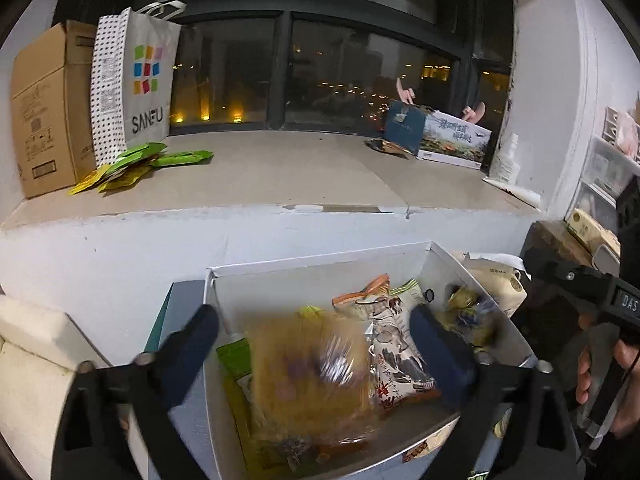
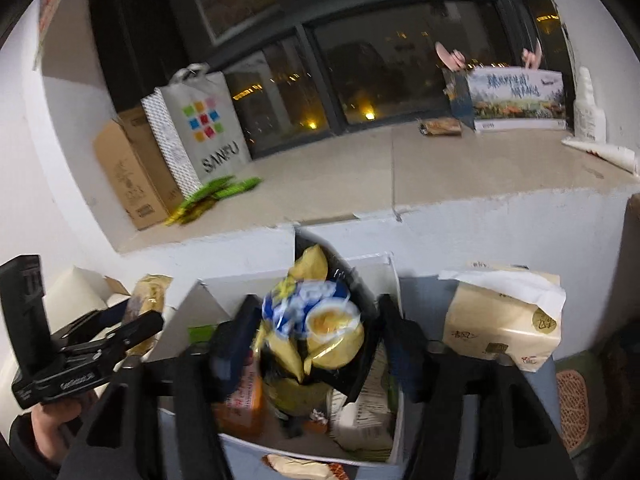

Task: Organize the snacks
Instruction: 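Lift both bags over the white box and release them inside, then move both grippers back toward the jelly cups and pea pack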

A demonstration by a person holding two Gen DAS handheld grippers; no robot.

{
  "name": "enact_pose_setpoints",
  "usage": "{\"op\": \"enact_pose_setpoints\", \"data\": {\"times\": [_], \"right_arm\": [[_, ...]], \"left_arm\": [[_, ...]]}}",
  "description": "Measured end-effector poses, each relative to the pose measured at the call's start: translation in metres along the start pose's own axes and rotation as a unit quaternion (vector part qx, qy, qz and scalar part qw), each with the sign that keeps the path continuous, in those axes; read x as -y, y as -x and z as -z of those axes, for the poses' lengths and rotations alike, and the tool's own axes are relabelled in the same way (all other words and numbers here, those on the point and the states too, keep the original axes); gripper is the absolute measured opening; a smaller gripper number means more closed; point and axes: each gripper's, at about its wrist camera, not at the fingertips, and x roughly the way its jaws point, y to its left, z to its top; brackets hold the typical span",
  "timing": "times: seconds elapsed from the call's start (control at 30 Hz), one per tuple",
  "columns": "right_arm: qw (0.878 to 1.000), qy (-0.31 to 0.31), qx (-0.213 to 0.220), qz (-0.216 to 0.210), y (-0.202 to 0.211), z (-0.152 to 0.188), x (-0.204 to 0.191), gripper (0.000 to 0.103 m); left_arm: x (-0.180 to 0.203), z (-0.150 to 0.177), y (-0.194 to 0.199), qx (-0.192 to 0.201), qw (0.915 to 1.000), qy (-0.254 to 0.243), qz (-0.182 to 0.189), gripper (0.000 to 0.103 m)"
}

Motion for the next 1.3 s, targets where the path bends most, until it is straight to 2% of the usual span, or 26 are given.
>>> {"op": "enact_pose_setpoints", "data": {"times": [0.03,0.2,0.43,0.63,0.77,0.87,1.07,1.17,1.3], "right_arm": [[1.0,-0.004,0.005,-0.002,0.002,0.0,0.002,0.103],[1.0,0.005,0.014,0.0,0.022,0.003,0.001,0.103],[0.998,0.056,0.033,-0.003,0.064,0.006,-0.026,0.103],[0.993,0.1,0.065,-0.016,0.12,0.028,-0.045,0.103],[0.989,0.123,0.081,-0.016,0.16,0.062,-0.048,0.103],[0.991,0.104,0.086,-0.015,0.179,0.096,-0.04,0.103],[0.999,0.019,0.043,-0.002,0.18,0.173,0.0,0.103],[1.0,-0.016,0.018,0.004,0.173,0.193,0.019,0.103],[0.999,-0.027,0.011,0.013,0.167,0.194,0.03,0.103]], "left_arm": [[-0.001,0.0,0.003,0.001,1.0,0.006,0.006,0.103],[0.0,-0.002,0.022,0.008,0.9998,0.016,0.005,0.103],[0.019,0.005,0.082,0.053,0.9984,-0.015,0.011,0.103],[0.02,0.043,0.141,0.078,0.9962,-0.008,0.039,0.103],[0.016,0.082,0.17,0.081,0.9949,0.012,0.058,0.103],[0.02,0.114,0.181,0.069,0.9954,0.014,0.065,0.103],[0.027,0.156,0.186,0.042,0.9958,0.021,0.078,0.103],[0.033,0.157,0.186,0.044,0.9963,0.011,0.073,0.103],[0.039,0.157,0.188,0.048,0.9951,0.007,0.087,0.103]]}}
